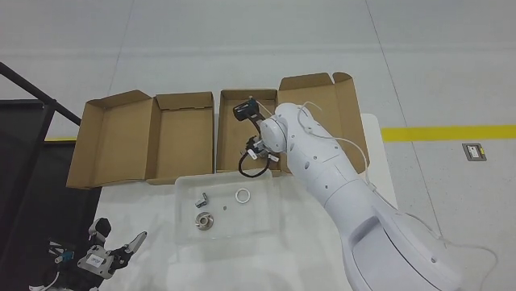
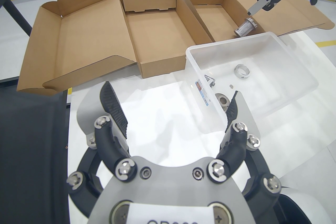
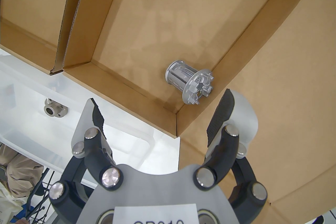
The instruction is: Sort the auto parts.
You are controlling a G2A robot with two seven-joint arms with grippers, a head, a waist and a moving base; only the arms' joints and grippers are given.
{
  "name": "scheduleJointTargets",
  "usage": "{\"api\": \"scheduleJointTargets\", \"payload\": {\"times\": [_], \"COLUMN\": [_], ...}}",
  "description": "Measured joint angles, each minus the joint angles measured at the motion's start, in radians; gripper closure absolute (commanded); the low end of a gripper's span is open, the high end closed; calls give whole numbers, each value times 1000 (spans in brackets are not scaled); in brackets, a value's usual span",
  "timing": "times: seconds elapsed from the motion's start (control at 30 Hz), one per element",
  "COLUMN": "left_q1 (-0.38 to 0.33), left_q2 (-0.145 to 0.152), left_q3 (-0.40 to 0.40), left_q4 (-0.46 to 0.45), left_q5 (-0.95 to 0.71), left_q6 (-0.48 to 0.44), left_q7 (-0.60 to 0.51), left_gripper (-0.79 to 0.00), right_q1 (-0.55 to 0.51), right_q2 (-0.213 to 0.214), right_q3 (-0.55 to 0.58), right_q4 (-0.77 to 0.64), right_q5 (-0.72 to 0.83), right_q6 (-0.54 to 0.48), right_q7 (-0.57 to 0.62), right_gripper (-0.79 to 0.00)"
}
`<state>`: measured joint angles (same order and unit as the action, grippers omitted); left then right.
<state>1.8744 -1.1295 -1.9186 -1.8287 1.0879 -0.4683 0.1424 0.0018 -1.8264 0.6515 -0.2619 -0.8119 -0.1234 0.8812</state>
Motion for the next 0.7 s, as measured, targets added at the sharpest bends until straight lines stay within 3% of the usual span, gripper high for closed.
{"api": "scheduleJointTargets", "payload": {"times": [0.23,0.4,0.57,0.7], "left_q1": [0,0,0,0], "left_q2": [0,0,0,0], "left_q3": [0,0,0,0], "left_q4": [0,0,0,0], "left_q5": [0,0,0,0], "left_q6": [0,0,0,0], "left_q7": [0,0,0,0], "left_gripper": [-785,-785,-785,-785], "right_q1": [-37,-128,-339,-589], "right_q2": [23,72,169,250], "right_q3": [1,22,105,217], "right_q4": [-138,-366,-798,-1220], "right_q5": [-61,-154,-351,-541], "right_q6": [30,104,221,198], "right_q7": [-44,-58,28,121], "right_gripper": [-785,-785,-785,-785]}}
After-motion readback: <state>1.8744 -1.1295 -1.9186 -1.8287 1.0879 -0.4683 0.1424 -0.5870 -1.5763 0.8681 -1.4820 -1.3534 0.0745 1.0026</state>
